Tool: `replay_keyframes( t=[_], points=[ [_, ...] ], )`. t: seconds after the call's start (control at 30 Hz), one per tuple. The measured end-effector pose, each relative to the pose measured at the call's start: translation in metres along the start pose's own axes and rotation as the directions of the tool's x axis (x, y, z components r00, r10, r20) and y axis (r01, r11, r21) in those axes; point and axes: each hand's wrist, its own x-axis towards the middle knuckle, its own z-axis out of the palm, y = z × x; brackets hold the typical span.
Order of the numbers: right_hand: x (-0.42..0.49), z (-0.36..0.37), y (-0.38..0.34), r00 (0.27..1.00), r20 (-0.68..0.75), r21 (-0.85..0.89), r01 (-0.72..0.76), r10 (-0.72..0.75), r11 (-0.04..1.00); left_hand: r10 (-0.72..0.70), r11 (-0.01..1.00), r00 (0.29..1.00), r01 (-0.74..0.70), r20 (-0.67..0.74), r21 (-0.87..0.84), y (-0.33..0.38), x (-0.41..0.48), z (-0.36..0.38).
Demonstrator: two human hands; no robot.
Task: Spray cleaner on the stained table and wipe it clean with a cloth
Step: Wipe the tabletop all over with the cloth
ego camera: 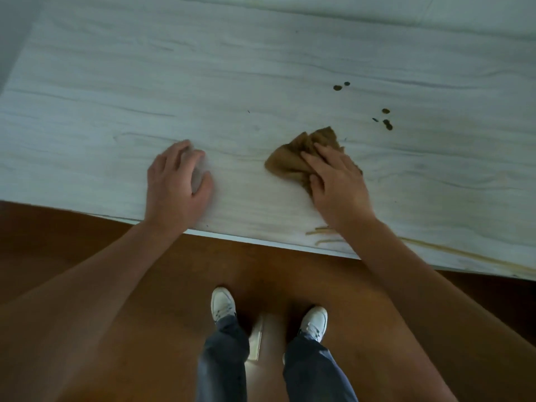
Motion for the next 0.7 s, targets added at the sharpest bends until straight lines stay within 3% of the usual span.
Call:
replay_keyframes(
  t=[0.13,0.2,0.3,0.37,0.57,0.7],
  points=[
    [0.009,-0.007,0.015,1.0,-0.012,-0.043,-0.004,0.003,0.999,0.071,0.996,0.997,-0.071,0.014,0.045,0.03,0.018,0.013],
    [0.002,-0.003,0.014,0.981,0.076,-0.053,0.18,-0.176,0.982,0.078,0.995,0.997,-0.08,0.025,0.065,0.04,0.035,0.017],
    [-0.001,-0.011,0.029,0.849,0.205,-0.066,0.509,-0.487,0.858,0.016,0.997,0.998,-0.019,0.053,0.069,0.045,0.055,0.022],
    [0.011,-0.017,0.039,0.799,0.22,-0.08,0.587,-0.56,0.806,-0.018,0.997,0.998,0.014,0.056,0.075,0.043,0.061,0.026],
    [0.05,-0.001,0.017,0.856,0.133,-0.062,0.51,-0.5,0.858,-0.082,0.993,0.995,0.077,0.051,0.085,0.043,0.062,0.028],
    [0.093,0.012,-0.004,0.856,0.116,-0.062,0.513,-0.505,0.856,-0.069,0.992,0.995,0.061,0.067,0.107,0.039,0.063,0.03]
  ],
)
